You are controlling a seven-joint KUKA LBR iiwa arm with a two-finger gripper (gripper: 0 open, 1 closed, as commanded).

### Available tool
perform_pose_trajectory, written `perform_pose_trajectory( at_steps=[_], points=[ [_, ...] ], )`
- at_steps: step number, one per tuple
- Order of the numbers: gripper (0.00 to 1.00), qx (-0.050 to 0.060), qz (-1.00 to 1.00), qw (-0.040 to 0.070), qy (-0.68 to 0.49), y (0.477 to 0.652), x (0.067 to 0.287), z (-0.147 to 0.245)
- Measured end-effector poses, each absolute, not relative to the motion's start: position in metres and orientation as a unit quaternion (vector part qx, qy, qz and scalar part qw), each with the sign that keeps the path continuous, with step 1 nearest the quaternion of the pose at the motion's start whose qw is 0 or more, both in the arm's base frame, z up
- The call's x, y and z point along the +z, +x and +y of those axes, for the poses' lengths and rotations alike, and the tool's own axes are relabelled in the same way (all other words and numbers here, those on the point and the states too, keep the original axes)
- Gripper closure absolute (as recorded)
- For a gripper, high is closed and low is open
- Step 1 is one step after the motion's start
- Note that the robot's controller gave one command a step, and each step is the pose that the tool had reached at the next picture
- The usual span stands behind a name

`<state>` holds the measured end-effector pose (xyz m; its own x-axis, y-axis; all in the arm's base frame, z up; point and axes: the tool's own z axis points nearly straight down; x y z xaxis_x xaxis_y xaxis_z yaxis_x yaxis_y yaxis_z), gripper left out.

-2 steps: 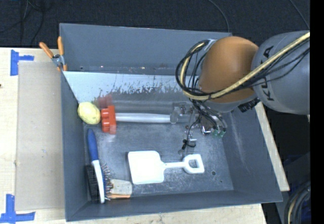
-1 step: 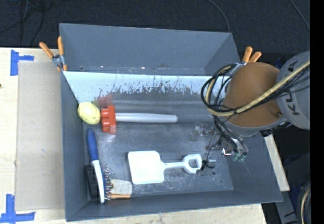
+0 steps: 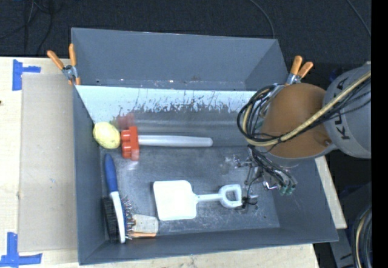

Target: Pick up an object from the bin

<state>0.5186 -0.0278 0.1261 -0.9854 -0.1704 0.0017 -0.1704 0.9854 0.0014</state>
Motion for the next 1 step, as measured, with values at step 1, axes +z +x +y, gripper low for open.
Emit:
perform_pose_trajectory(
  at_steps=[1],
  points=[
    [0.00, -0.001, -1.000, 0.008, 0.027, 0.5101, 0.0661, -0.0156]
  ],
)
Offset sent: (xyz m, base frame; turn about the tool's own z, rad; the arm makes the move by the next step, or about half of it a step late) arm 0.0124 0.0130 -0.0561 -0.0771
